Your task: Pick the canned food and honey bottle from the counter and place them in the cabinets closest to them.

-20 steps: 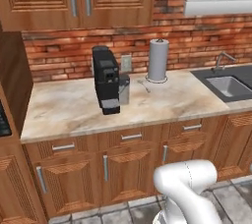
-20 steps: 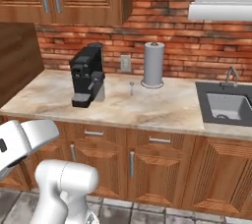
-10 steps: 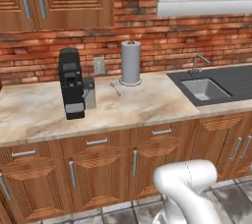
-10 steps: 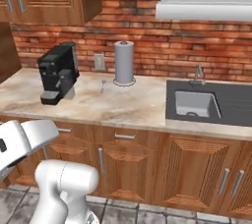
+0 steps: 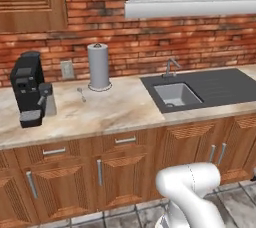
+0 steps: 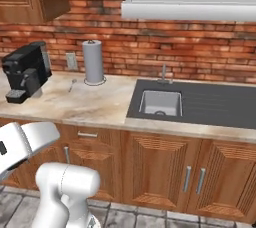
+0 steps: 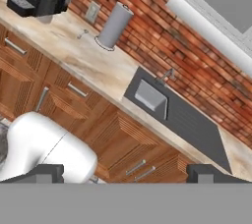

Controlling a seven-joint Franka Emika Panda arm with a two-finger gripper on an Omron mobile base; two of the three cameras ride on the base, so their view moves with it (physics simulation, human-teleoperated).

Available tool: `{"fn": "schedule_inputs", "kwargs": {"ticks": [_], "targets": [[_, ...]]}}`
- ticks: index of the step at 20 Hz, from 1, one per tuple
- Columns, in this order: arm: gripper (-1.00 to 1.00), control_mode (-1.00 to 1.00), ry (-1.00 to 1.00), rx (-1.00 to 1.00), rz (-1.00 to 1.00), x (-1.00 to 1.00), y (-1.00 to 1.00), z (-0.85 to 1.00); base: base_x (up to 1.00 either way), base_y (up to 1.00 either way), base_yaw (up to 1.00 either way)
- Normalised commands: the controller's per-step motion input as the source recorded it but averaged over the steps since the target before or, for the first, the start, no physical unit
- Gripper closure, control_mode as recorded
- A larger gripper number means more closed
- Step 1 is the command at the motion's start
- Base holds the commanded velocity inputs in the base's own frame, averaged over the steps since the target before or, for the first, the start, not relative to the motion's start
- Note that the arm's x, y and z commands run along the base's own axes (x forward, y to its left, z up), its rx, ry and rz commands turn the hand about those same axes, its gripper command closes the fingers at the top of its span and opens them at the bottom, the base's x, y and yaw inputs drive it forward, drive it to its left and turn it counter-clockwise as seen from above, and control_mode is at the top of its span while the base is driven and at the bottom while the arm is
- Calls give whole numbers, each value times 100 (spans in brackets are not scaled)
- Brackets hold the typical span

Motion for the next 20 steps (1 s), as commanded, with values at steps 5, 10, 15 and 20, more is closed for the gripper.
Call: {"fn": "schedule_inputs", "kwargs": {"ticks": [5, 10, 15, 20], "targets": [[-100, 100, 0, 0, 0, 0, 0, 0, 10, -77, 0], [-100, 100, 0, 0, 0, 0, 0, 0, 10, -78, 0], [-100, 100, 0, 0, 0, 0, 0, 0, 10, -78, 0], [-100, 100, 0, 0, 0, 0, 0, 0, 10, -79, 0]]}}
